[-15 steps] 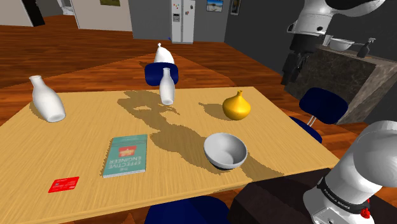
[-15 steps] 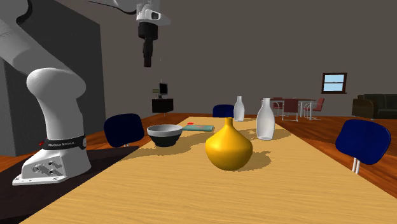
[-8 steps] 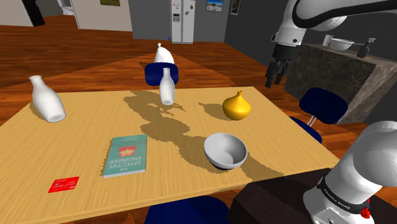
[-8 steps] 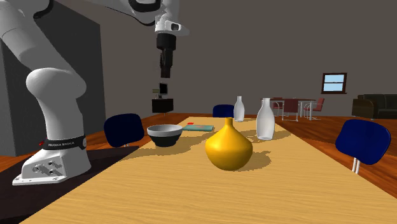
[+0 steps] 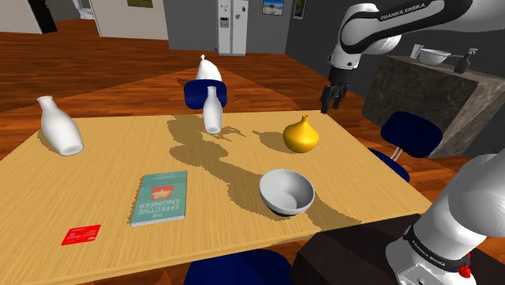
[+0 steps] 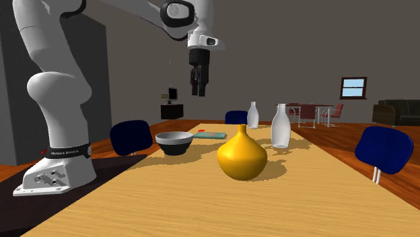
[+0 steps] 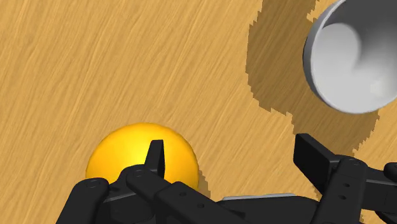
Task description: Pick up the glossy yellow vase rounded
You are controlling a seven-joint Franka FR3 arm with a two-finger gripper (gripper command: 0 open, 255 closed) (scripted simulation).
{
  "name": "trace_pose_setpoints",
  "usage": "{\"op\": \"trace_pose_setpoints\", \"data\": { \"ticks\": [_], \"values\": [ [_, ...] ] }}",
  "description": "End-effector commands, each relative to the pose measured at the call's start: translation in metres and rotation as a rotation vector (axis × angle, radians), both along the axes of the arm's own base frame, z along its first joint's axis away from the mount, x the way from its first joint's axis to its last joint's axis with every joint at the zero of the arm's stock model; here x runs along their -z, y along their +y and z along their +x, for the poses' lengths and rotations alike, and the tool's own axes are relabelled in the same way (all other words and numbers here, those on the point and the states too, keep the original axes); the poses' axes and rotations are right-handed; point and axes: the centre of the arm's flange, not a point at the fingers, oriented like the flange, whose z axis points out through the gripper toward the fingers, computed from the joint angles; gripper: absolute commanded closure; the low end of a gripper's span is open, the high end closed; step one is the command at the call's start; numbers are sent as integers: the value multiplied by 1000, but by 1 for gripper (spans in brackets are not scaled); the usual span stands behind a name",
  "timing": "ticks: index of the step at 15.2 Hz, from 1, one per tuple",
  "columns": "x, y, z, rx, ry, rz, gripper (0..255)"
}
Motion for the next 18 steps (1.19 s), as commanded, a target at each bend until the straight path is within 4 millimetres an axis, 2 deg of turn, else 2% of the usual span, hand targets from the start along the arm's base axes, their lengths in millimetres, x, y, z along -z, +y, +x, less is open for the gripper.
{"op": "trace_pose_setpoints", "data": {
  "ticks": [1,12,18],
  "values": [
    [13,-8,21,0,-3,-10,0],
    [79,-70,128,2,-18,-58,0],
    [107,-72,131,2,-19,-59,0]
  ]
}}
